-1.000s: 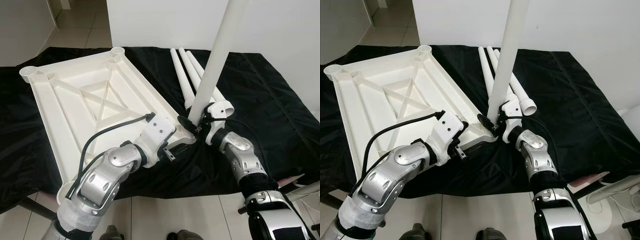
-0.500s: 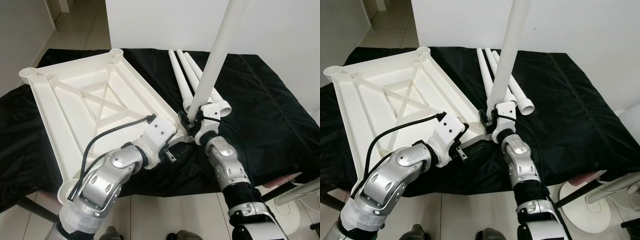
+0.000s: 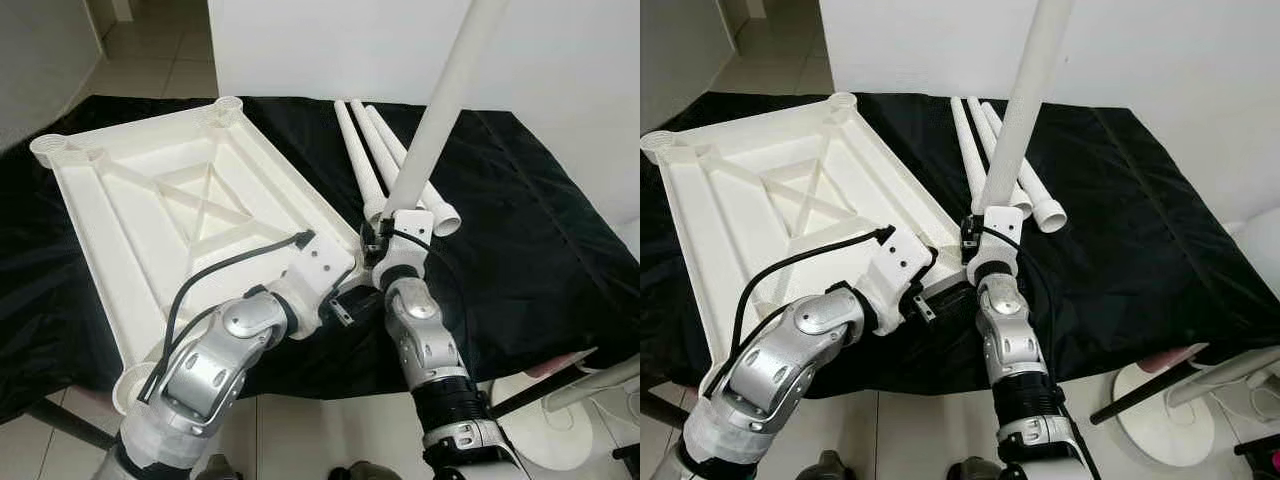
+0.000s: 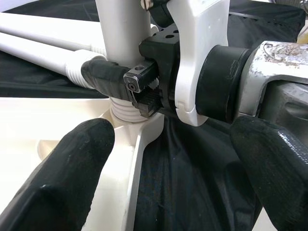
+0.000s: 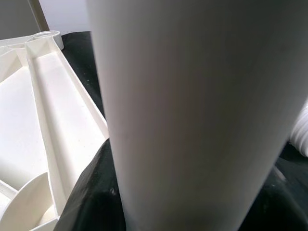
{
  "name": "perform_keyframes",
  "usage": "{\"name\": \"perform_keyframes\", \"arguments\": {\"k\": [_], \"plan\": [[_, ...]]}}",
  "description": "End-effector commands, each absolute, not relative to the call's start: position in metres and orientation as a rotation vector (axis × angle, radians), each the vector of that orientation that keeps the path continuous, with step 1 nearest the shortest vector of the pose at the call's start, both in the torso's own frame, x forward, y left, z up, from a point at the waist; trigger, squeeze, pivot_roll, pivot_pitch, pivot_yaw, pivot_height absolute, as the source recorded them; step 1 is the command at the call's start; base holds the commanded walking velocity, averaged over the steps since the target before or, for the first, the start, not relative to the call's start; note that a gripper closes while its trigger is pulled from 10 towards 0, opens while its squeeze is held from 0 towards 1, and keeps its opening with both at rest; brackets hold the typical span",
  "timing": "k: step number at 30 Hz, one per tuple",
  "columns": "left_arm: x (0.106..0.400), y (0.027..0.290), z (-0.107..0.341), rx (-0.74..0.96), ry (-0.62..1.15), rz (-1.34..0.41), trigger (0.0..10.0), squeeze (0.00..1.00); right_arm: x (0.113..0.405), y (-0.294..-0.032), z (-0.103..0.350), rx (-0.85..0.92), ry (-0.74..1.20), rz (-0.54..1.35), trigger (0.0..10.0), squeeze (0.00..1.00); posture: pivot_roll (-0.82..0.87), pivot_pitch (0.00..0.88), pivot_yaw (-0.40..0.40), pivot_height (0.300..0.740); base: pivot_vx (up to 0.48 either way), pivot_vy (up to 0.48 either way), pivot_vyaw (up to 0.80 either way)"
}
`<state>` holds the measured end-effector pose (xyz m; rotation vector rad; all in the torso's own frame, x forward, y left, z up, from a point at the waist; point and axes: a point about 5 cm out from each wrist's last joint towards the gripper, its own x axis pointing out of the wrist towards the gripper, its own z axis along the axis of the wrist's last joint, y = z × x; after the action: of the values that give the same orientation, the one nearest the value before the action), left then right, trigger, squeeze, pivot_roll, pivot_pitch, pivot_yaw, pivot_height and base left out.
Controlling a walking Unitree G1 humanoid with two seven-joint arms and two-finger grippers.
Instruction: Building children table
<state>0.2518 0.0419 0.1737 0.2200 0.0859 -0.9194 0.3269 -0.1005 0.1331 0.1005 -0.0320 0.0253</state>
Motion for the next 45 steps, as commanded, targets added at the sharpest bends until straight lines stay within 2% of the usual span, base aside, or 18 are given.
{"name": "perform_keyframes", "arguments": {"k": [1,2,3,4,12,13,14,15,24,26,33,42,43,44,45], "plan": [[0.253,0.041,0.175,0.216,0.070,-0.871,10.0,0.00,0.324,-0.105,0.127,0.106,-0.004,0.003,10.0,0.00,0.01,0.006,-0.062,0.740,0.000,0.000,0.00],[0.253,0.041,0.176,0.216,0.067,-0.871,10.0,0.00,0.323,-0.105,0.128,0.107,-0.012,0.002,10.0,0.22,0.01,0.006,-0.062,0.740,0.000,0.000,0.00],[0.253,0.041,0.176,0.216,0.067,-0.871,10.0,0.00,0.323,-0.105,0.128,0.107,-0.012,0.002,10.0,0.22,0.01,0.006,-0.062,0.740,0.000,0.000,0.00],[0.253,0.041,0.176,0.217,0.065,-0.870,10.0,0.00,0.321,-0.104,0.133,0.139,-0.036,0.020,10.0,1.00,0.01,0.000,-0.061,0.740,0.000,0.000,0.00],[0.253,0.041,0.176,0.222,0.061,-0.869,10.0,0.00,0.320,-0.120,0.139,0.143,-0.083,0.126,10.0,1.00,0.02,0.000,-0.061,0.740,0.000,0.000,0.00],[0.253,0.042,0.176,0.224,0.060,-0.868,10.0,0.00,0.320,-0.122,0.138,0.129,-0.071,0.185,10.0,0.48,0.01,0.000,-0.060,0.740,0.000,0.000,0.00],[0.253,0.042,0.176,0.224,0.060,-0.868,10.0,0.00,0.320,-0.122,0.138,0.129,-0.071,0.185,10.0,0.48,0.01,0.000,-0.060,0.740,0.000,0.000,0.00],[0.254,0.042,0.176,0.226,0.060,-0.867,10.0,0.00,0.320,-0.128,0.138,0.102,-0.068,0.245,10.0,0.00,0.01,0.000,-0.060,0.740,0.000,0.000,0.00],[0.255,0.043,0.177,0.231,0.054,-0.866,10.0,0.00,0.326,-0.147,0.138,-0.024,-0.070,0.393,10.0,0.00,0.01,0.000,-0.057,0.740,0.000,0.000,0.00],[0.255,0.043,0.177,0.234,0.053,-0.867,10.0,0.00,0.330,-0.151,0.139,-0.076,-0.066,0.493,10.0,0.00,0.02,0.000,-0.050,0.740,0.000,0.000,0.00],[0.256,0.043,0.178,0.238,0.052,-0.869,10.0,0.00,0.341,-0.152,0.136,-0.143,-0.021,0.669,10.0,0.00,0.02,0.000,-0.044,0.740,0.000,0.000,0.00],[0.256,0.042,0.178,0.245,0.051,-0.875,10.0,0.00,0.345,-0.149,0.135,-0.157,0.000,0.720,10.0,0.00,0.02,0.000,-0.038,0.740,0.000,0.000,0.00],[0.256,0.042,0.178,0.248,0.050,-0.878,10.0,0.00,0.348,-0.147,0.134,-0.163,0.015,0.743,9.4,0.00,0.02,0.002,-0.030,0.740,0.000,0.000,0.00],[0.256,0.042,0.178,0.248,0.050,-0.878,10.0,0.00,0.348,-0.147,0.134,-0.163,0.015,0.743,9.4,0.00,0.02,0.002,-0.030,0.740,0.000,0.000,0.00],[0.255,0.041,0.179,0.249,0.049,-0.878,10.0,0.00,0.350,-0.146,0.133,-0.166,0.027,0.763,4.2,0.00,0.03,0.005,-0.030,0.740,0.000,0.000,0.00]]}}
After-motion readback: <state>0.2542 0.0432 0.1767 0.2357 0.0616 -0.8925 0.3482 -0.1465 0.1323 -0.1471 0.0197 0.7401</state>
